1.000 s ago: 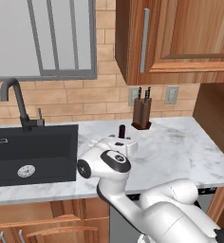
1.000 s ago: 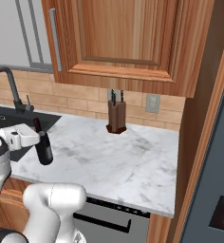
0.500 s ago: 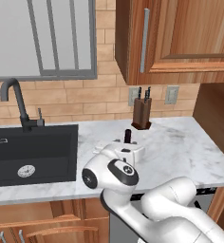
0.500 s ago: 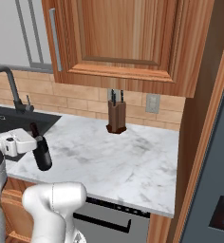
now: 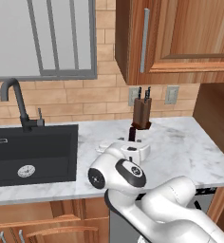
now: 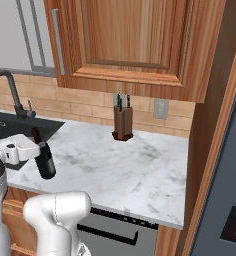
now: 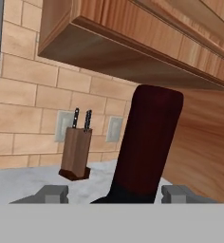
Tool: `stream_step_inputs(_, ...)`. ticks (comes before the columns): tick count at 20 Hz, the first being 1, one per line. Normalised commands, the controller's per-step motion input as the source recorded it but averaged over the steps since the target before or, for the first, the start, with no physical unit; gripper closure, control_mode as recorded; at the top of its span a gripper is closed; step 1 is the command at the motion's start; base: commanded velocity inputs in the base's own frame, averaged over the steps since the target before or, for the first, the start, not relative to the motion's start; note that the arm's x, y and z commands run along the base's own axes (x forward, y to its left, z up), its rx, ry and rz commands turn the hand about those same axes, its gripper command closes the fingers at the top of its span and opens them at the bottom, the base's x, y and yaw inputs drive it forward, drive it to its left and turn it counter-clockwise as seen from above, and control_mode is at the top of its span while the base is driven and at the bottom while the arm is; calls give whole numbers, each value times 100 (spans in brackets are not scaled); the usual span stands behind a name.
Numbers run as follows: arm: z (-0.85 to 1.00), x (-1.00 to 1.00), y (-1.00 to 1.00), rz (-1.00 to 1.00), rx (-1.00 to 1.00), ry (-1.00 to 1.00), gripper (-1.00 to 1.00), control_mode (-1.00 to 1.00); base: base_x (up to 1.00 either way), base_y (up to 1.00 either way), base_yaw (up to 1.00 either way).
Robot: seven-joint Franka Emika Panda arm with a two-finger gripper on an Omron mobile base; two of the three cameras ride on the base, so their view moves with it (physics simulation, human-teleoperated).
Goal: There is a wine glass and glass cup on the dining counter. Place the wine bottle next to the wine glass and the juice bottle next to the glass cup.
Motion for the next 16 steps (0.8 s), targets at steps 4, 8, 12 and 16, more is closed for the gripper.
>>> stream_step_inputs(4, 0, -1, 0, 0, 0, 0, 100, -100, 0, 0, 0)
stream_step_inputs(8, 0, 0, 0, 0, 0, 0, 100, -100, 0, 0, 0)
stream_step_inputs(12, 0, 0, 0, 0, 0, 0, 100, -100, 0, 0, 0)
stream_step_inputs(16, 0, 0, 0, 0, 0, 0, 100, -100, 0, 0, 0)
